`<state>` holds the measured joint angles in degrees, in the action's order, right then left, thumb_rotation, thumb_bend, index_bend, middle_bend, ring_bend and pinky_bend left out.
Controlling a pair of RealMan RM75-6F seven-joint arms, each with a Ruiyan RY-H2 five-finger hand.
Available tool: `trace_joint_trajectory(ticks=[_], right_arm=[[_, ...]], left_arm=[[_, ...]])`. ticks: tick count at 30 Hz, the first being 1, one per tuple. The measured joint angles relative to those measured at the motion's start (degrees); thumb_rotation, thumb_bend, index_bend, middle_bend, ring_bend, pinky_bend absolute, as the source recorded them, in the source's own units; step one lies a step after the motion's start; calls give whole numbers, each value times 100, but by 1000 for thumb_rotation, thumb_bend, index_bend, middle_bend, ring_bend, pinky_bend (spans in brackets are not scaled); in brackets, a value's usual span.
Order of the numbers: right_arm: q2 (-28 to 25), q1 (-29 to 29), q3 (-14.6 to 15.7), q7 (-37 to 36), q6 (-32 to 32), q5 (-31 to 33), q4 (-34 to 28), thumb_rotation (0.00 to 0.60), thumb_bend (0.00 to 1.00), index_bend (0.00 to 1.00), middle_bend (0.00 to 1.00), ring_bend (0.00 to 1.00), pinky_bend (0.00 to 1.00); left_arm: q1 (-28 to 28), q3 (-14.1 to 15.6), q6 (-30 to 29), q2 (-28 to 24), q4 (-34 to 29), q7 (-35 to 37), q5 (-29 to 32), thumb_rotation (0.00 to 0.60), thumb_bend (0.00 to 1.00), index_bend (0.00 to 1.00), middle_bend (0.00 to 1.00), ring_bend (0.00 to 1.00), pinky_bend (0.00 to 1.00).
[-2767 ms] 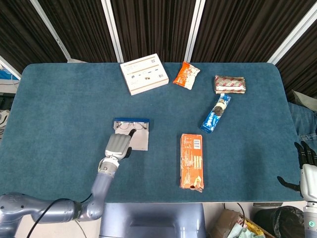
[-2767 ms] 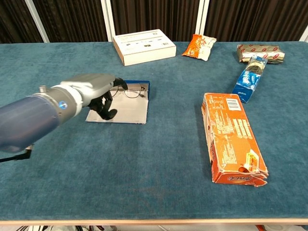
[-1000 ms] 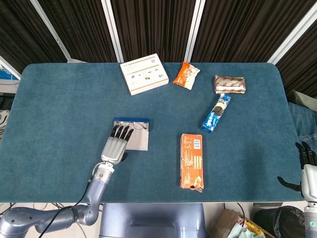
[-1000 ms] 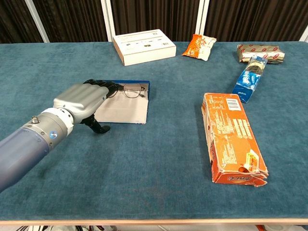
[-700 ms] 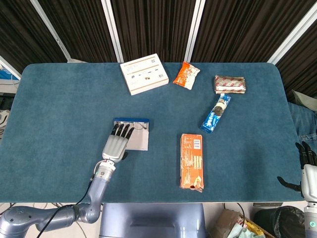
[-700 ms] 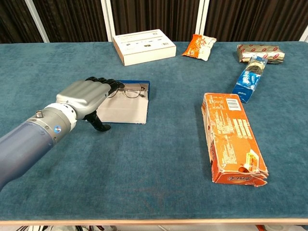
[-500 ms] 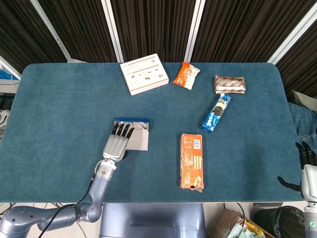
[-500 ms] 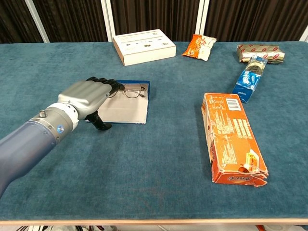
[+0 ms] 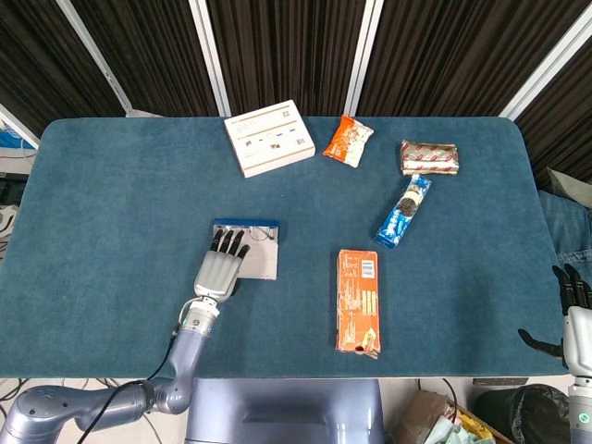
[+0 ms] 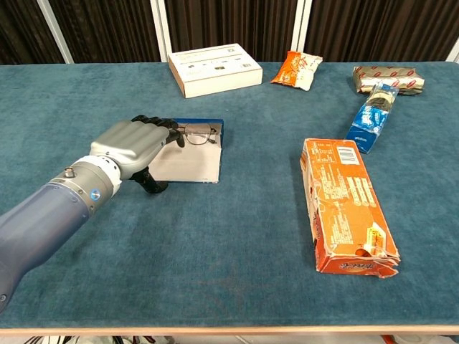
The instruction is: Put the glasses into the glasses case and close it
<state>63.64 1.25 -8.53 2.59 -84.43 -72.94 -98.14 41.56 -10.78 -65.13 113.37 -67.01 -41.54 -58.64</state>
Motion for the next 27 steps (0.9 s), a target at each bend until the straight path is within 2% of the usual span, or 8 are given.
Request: trace_joint_trajectory(ticks=[17, 27], right_arm=[[-10, -5, -12, -31, 23, 55, -32, 600, 189, 59, 6, 121, 161], [-16, -6, -12, -35, 34, 68, -43, 600, 189, 60, 6, 121, 161]], left_arm=[[43, -151, -63, 111, 123, -32, -111, 600, 143, 260, 42, 0, 18], [78, -253, -104, 185, 229, -56, -139, 600, 182, 290, 45, 0, 18]])
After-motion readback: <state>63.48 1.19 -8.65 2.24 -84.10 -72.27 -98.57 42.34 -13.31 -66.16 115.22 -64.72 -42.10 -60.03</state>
